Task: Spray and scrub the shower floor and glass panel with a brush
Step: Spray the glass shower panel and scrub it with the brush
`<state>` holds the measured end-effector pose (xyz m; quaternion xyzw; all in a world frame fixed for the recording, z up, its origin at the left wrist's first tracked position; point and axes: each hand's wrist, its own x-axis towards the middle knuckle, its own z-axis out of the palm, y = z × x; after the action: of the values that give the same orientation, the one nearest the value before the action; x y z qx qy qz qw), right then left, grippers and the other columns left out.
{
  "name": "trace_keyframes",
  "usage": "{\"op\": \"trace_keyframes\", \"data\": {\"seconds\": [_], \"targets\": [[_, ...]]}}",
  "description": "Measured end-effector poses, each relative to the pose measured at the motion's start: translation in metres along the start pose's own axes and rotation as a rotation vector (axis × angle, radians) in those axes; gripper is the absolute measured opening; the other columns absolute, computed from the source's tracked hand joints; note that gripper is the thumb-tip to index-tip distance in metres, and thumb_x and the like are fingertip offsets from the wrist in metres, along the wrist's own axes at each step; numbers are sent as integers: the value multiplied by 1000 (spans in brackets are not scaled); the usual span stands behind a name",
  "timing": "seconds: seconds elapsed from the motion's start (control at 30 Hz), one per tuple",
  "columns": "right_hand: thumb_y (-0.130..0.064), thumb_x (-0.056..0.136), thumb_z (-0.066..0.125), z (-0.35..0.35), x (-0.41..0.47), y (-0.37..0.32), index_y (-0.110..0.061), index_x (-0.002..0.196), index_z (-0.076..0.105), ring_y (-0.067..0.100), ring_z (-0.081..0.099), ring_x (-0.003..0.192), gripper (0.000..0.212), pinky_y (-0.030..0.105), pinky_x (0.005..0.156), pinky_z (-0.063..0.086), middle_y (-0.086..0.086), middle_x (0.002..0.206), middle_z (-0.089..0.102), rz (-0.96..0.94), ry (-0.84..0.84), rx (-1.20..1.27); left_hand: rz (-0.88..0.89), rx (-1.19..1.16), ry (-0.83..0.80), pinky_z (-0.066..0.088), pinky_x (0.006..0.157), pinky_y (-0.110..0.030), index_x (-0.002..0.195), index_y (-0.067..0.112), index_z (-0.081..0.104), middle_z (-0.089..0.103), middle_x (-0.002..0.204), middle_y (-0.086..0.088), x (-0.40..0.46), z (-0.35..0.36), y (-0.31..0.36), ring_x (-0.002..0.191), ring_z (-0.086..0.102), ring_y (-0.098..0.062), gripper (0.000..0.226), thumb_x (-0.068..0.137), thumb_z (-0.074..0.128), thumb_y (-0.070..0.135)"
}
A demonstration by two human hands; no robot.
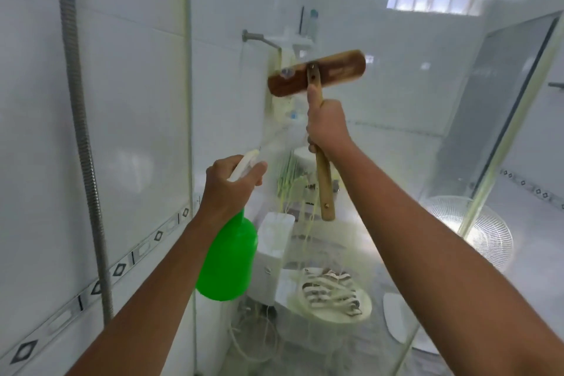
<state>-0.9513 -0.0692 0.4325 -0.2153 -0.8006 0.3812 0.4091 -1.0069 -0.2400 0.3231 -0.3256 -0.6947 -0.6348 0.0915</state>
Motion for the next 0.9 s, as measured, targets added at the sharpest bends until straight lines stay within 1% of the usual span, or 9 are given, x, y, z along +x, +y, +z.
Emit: {"op": "trace_keyframes", "data": {"seconds": [0.07,0.17,0.27,0.33,0.43,0.63,0.7,0.8,0.9], "targets": [[-61,99,33,-5,1,-3,-9,82,47,22,48,44,56,28,39,42,7,64,48,20,1,36,-8,-18,-3,50,64,-16,70,11,75,75,68,-1,-2,5,2,71,71,-21,31,94,74,31],[-53,104,28,15,-37,41,-22,85,52,25,56,58,44,32,49,45,11,70,56,-60,-54,-208,-24,-58,-10,59,74,-38,70,13,75,76,70,-3,-6,10,6,73,72,-30,30,91,74,35],[-50,105,25,44,-96,115,-24,102,54,36,62,71,39,47,68,54,22,78,60,-31,-243,-332,-31,-46,-18,54,68,-33,71,15,75,75,67,2,-12,14,6,68,71,-19,28,91,74,34],[-57,102,29,50,-120,147,-11,89,58,35,62,72,56,49,72,54,22,78,61,138,-239,-259,-33,-25,-29,51,64,-30,70,13,75,74,67,0,-18,14,3,66,69,-15,29,92,74,32],[-59,100,33,36,-116,147,-1,76,60,34,63,67,68,47,67,54,18,71,62,183,-162,-176,-45,-10,-42,54,68,-33,70,13,75,75,69,-3,-26,16,-4,71,70,-22,30,93,74,33],[-60,99,36,-47,-37,62,-15,63,41,22,43,42,58,39,44,44,3,51,39,57,94,34,-55,2,-138,58,72,-46,75,10,73,74,74,-12,-35,34,-7,75,71,-32,43,84,72,52],[-58,99,38,-69,-23,43,-15,72,42,18,34,40,51,28,38,35,3,54,33,110,80,163,-70,8,-195,54,62,-40,73,9,72,72,71,-13,-37,43,-6,63,68,-24,40,85,74,48],[-59,98,39,-81,-17,36,-14,78,42,17,30,41,49,23,39,31,4,56,31,132,55,193,-130,-24,-236,41,48,-11,62,13,69,65,53,1,-45,56,-3,41,54,-2,34,92,77,28],[-60,98,37,-78,-23,47,-16,73,39,18,30,41,51,23,38,33,4,56,30,97,54,172,-144,-85,-209,42,46,-9,66,11,69,66,56,-7,-47,66,-7,40,55,-2,31,92,78,25]]}}
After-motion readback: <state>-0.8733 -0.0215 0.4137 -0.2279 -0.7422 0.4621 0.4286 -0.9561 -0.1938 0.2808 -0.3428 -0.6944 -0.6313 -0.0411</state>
